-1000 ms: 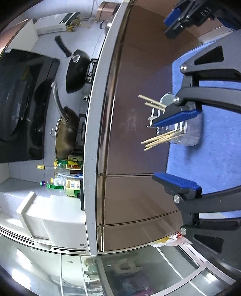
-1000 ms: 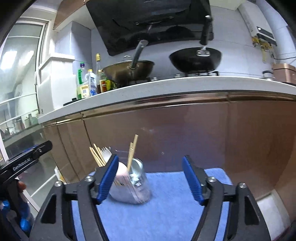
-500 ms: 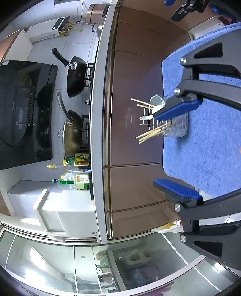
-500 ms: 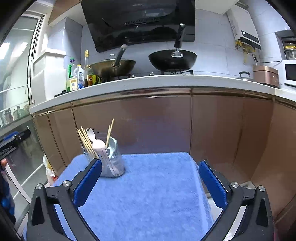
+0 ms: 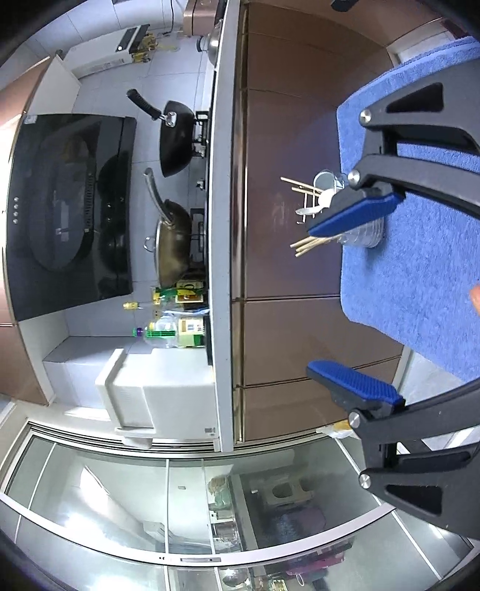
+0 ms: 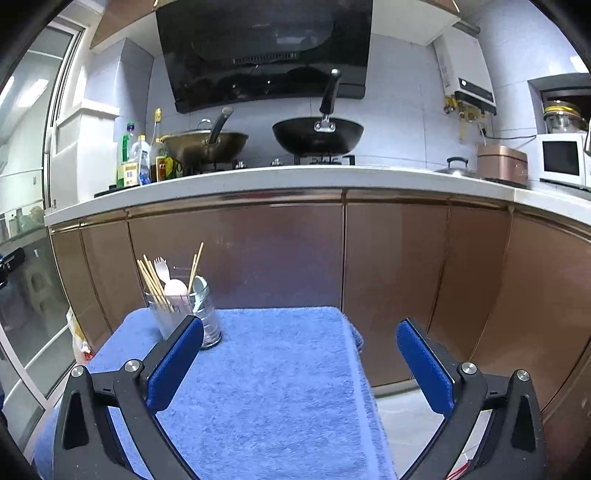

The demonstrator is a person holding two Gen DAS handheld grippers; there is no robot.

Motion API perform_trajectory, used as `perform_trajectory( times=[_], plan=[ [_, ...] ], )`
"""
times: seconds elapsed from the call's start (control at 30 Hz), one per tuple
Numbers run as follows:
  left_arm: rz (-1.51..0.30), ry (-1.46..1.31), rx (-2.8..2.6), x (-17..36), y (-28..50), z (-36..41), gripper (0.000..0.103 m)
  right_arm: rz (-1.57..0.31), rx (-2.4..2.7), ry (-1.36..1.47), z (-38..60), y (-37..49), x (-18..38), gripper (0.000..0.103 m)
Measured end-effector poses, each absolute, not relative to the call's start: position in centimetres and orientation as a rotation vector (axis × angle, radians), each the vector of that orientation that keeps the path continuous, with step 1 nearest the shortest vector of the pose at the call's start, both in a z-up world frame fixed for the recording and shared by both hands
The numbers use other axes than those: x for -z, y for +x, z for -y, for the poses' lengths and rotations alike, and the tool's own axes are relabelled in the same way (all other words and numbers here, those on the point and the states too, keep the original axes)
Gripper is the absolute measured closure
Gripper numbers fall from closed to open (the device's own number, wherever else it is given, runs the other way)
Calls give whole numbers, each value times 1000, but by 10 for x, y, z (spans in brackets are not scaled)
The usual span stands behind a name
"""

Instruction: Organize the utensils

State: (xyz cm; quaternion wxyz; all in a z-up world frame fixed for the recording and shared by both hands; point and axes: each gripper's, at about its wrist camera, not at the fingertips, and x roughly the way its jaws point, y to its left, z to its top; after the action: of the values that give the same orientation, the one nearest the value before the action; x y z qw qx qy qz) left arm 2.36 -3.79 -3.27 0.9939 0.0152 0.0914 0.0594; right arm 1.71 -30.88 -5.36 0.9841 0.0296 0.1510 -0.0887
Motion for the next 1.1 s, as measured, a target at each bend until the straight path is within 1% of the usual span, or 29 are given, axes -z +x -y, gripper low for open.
perform_trajectory(
  times=[0.13,0.27,0.57,1.1],
  plan=[
    [-161,28,-100,32,14,34,35,-284,177,46,306,9,45,0],
    [-193,26,-57,36,15,26,35,-272,181,27,301,4,37,0],
    [-196,-5,-82,38,17,5,35,-256,194,7,294,-1,27,0],
    [-208,-33,-130,42,25,-2,35,-268,222,-3,298,4,32,0]
  ],
)
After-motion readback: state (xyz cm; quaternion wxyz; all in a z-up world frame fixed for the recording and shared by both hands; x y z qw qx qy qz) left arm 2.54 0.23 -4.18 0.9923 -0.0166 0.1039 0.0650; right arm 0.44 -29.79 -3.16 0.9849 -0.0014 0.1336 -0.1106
